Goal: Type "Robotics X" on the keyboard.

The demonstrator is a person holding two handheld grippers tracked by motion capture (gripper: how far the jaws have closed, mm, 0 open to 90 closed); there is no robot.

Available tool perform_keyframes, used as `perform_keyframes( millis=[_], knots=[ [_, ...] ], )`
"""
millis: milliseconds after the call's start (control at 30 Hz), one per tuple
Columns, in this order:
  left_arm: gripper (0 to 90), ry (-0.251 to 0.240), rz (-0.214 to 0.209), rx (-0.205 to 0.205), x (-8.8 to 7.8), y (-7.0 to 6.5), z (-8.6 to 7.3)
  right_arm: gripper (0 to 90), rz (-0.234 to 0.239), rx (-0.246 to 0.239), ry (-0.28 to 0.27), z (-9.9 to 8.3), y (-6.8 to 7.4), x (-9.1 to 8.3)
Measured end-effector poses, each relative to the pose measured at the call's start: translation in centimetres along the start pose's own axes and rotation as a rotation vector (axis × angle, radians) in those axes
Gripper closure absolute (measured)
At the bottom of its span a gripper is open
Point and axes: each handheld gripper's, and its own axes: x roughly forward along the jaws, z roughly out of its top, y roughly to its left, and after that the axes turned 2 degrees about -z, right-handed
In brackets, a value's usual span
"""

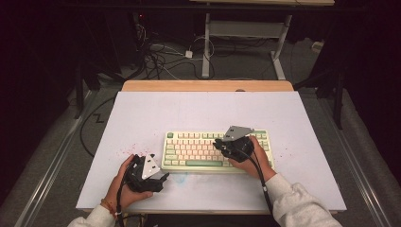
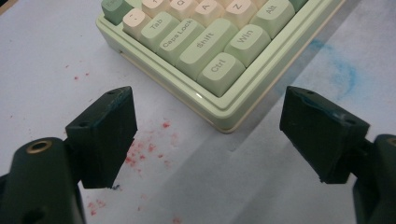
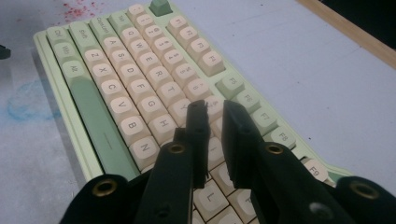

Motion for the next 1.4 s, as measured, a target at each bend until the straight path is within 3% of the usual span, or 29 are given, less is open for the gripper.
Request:
perform_keyframes(
  millis=[167,267,500,700,933,1267,1400],
  knots=[
    [17.7,0.000,-0.002,0.000,-0.1,0.0,0.0,72.6,-0.001,0.006,-0.019,0.0,0.0,-0.5],
    [17.7,0.001,-0.003,0.001,0.0,0.0,0.0,66.9,-0.026,0.013,-0.032,-0.1,-0.1,-0.9],
    [17.7,0.005,-0.004,0.002,0.0,0.0,0.0,45.4,-0.056,0.023,-0.072,-0.5,-0.4,-1.9],
    [17.7,0.006,-0.006,0.006,0.0,0.0,0.0,33.4,-0.090,0.029,-0.084,-0.8,-0.4,-2.5],
    [17.9,0.001,-0.006,0.001,-0.1,0.0,0.0,28.4,-0.127,0.019,-0.102,-1.3,-0.3,-3.7],
    [19.1,-0.027,-0.018,-0.013,-0.5,0.1,0.3,28.3,-0.179,0.012,-0.129,-2.8,-0.3,-6.0],
    [24.7,-0.042,-0.037,-0.020,-0.8,0.1,0.4,28.2,-0.212,0.005,-0.128,-3.6,-0.3,-6.9]
  ],
)
